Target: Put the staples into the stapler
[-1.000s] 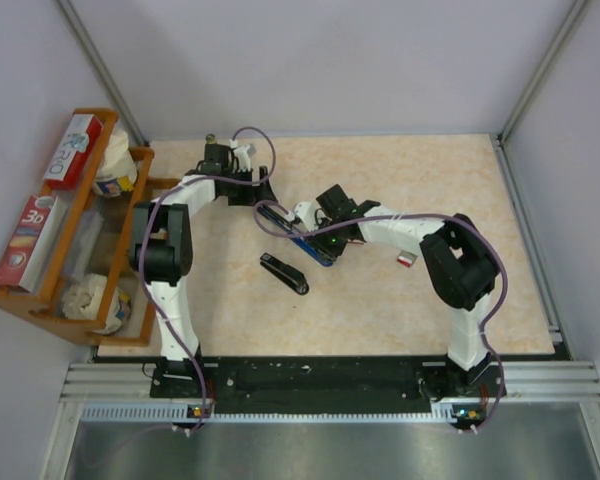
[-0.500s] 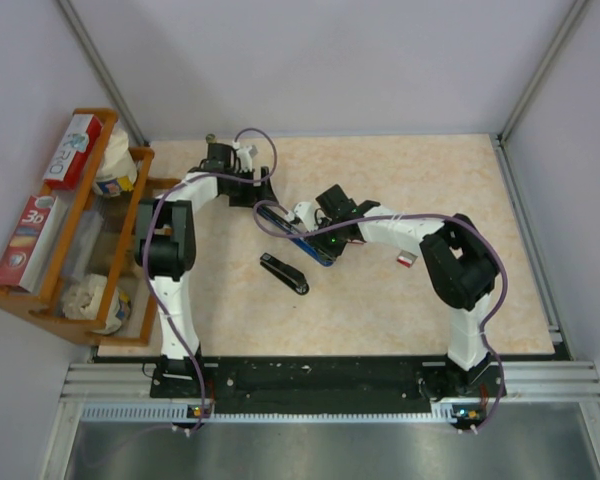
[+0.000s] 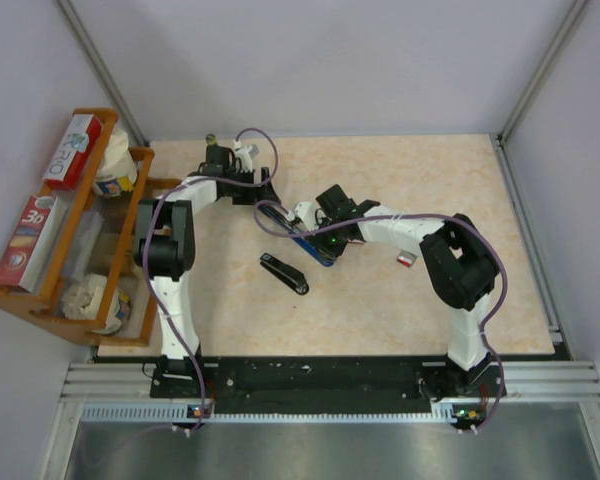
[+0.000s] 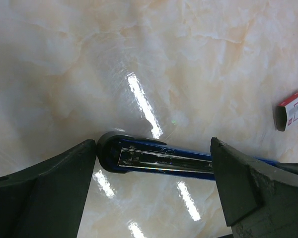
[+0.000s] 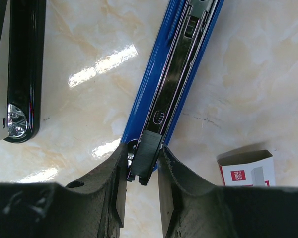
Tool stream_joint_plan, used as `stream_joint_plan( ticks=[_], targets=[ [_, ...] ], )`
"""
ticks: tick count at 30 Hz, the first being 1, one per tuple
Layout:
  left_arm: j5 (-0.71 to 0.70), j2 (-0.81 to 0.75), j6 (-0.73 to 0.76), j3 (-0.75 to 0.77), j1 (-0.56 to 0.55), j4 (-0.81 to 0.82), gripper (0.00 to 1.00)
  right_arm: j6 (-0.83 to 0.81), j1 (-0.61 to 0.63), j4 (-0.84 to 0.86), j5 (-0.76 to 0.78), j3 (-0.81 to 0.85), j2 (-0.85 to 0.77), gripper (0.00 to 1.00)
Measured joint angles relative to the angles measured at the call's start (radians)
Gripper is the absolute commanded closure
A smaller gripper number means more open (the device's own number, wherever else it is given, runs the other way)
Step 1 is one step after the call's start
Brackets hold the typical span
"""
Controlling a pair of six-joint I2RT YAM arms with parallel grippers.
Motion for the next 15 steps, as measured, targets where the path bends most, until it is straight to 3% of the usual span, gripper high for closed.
stream_joint_plan(
  ticks=[15],
  targets=[
    [0.212,-0.168,-0.034,-0.124,0.021,0.214,0.01,0.005,0.0,-0.028,0.014,0.012,0.005,0.77]
  ],
)
